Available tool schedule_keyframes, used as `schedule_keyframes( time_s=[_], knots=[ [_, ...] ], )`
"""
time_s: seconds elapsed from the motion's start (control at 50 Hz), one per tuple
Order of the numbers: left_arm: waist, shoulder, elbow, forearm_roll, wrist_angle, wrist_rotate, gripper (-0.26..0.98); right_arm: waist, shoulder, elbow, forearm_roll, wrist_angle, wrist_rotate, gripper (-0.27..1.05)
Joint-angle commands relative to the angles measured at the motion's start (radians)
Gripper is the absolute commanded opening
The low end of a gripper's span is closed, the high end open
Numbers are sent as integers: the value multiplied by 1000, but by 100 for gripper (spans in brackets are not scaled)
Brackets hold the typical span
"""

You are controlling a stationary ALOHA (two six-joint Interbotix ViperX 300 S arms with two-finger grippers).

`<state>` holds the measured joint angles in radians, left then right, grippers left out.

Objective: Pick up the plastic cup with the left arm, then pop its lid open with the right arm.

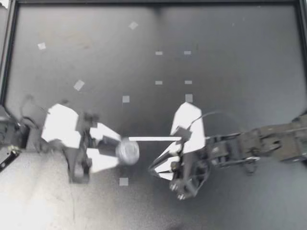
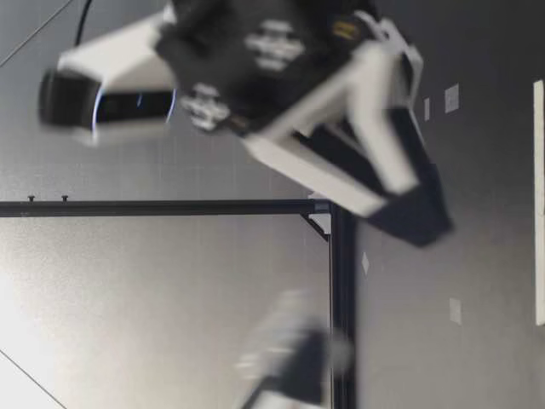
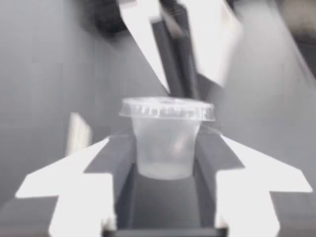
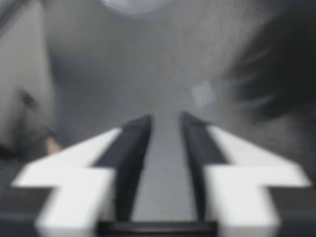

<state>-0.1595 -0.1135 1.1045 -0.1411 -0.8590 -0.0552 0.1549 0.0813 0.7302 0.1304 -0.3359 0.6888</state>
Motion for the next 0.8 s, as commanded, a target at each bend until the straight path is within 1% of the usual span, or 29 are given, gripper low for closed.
schedule_keyframes(
  time_s=[0.0,0.06,0.1,0.16,0.24,0.4,0.78],
  knots=[
    [8,-8,14,-25,-150,40,21,-15,-44,41,2,-160,104,81],
    [8,14,8,-38,-219,71,21,-21,-34,83,3,-348,207,77],
    [8,32,-11,-41,-245,89,21,-29,-17,107,5,-494,278,75],
    [8,58,-43,-43,-250,106,21,-48,9,126,3,-670,368,74],
    [8,94,-81,-41,-239,112,21,-74,48,138,-5,-805,446,75],
    [8,129,-114,-40,-199,104,21,-84,78,126,-28,-813,462,75],
    [8,124,-104,-41,-178,104,21,-84,31,138,-58,-804,460,74]
  ],
)
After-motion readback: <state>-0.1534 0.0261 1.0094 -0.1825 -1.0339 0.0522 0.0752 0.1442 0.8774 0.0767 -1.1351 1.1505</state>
